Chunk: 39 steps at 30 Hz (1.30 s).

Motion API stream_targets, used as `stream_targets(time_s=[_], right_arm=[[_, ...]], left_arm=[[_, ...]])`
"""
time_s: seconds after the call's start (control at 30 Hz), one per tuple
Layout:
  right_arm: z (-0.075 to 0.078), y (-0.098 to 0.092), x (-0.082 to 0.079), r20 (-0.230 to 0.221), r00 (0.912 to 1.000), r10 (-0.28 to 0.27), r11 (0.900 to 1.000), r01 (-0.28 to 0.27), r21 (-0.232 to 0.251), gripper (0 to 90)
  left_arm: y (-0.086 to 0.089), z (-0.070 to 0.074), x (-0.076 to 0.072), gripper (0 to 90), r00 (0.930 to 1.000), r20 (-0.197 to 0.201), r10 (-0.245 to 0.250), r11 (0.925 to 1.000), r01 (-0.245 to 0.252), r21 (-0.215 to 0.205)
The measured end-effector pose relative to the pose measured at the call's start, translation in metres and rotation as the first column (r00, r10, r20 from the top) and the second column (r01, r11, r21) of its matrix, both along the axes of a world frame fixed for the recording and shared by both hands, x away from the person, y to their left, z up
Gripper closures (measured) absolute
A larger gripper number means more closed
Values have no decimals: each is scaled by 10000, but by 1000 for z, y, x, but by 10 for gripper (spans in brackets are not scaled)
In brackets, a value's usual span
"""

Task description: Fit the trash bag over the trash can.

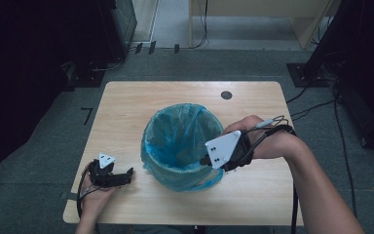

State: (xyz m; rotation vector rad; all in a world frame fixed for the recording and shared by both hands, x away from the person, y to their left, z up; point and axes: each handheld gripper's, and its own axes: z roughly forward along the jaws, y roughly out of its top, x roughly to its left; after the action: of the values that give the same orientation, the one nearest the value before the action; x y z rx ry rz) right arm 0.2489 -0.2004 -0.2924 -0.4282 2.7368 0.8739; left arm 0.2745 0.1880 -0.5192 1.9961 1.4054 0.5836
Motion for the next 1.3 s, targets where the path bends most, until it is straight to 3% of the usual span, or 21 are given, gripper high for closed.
stream_targets(time_s=[0.27, 0.37, 0.43, 0.53, 0.6, 0.7, 0.77, 0.83, 0.9, 0.97, 1.07, 1.13, 1.2, 1.3], right_arm=[[-15, -33, -9, -221, 9976, -655, 9973, 662, 320, 900], [-24, -45, -10, -778, 9945, -697, 9964, 732, 430, 780], [-31, -51, -12, -930, 9942, -536, 9975, 576, 413, 696], [-38, -57, -15, -1214, 9896, -776, 9954, 837, 460, 593], [-44, -61, -16, -1438, 9841, -1039, 9911, 1146, 681, 481], [-54, -66, -16, -2099, 9653, -1556, 9790, 1790, 973, 359], [-62, -68, -17, -2137, 9549, -2060, 9661, 2332, 1110, 300], [-69, -70, -15, -2648, 9261, -2686, 9463, 3051, 1071, 222], [-74, -72, -14, -2800, 9134, -2955, 9333, 3387, 1197, 160], [-81, -74, -13, -2971, 8939, -3357, 9147, 3847, 1238, 112], [-92, -78, -10, -2791, 8760, -3934, 8839, 4439, 1470, 21], [-100, -82, -8, -2797, 8496, -4471, 8512, 5002, 1589, 0], [-107, -86, -6, -2957, 8275, -4773, 8263, 5371, 1692, 0], [-118, -92, -2, -3134, 7888, -5287, 7801, 5971, 1869, 0]], left_arm=[[0, 0, 0, 0, 10000, -12, 0, 10000, 0, 1], [0, 0, 0, 0, 10000, 3, 5, 10000, -5, -2], [0, 0, 0, 0, 10000, 1, 2, 10000, -2, 0], [0, 0, 0, 0, 10000, 4, 6, 10000, -5, -5], [0, 0, 0, 0, 10000, 5, 3, 10000, -3, -2], [0, 0, 0, 0, 10000, 5, 4, 10000, -4, -3], [0, 0, 0, 0, 10000, 6, 0, 10000, 0, 6], [0, 0, 0, 0, 10000, 4, 5, 10000, -5, -2], [0, 0, 0, 0, 10000, 3, 5, 10000, -5, -2], [0, 0, 0, 0, 10000, 3, 4, 10000, -4, -2], [0, 0, 0, 0, 10000, 4, 4, 10000, -4, -5], [0, 0, 0, 0, 10000, 3, 5, 10000, -5, -3], [0, 0, 0, 0, 10000, 5, 6, 10000, -6, -2], [0, 0, 0, 0, 10000, 5, 5, 10000, -5, -3]])
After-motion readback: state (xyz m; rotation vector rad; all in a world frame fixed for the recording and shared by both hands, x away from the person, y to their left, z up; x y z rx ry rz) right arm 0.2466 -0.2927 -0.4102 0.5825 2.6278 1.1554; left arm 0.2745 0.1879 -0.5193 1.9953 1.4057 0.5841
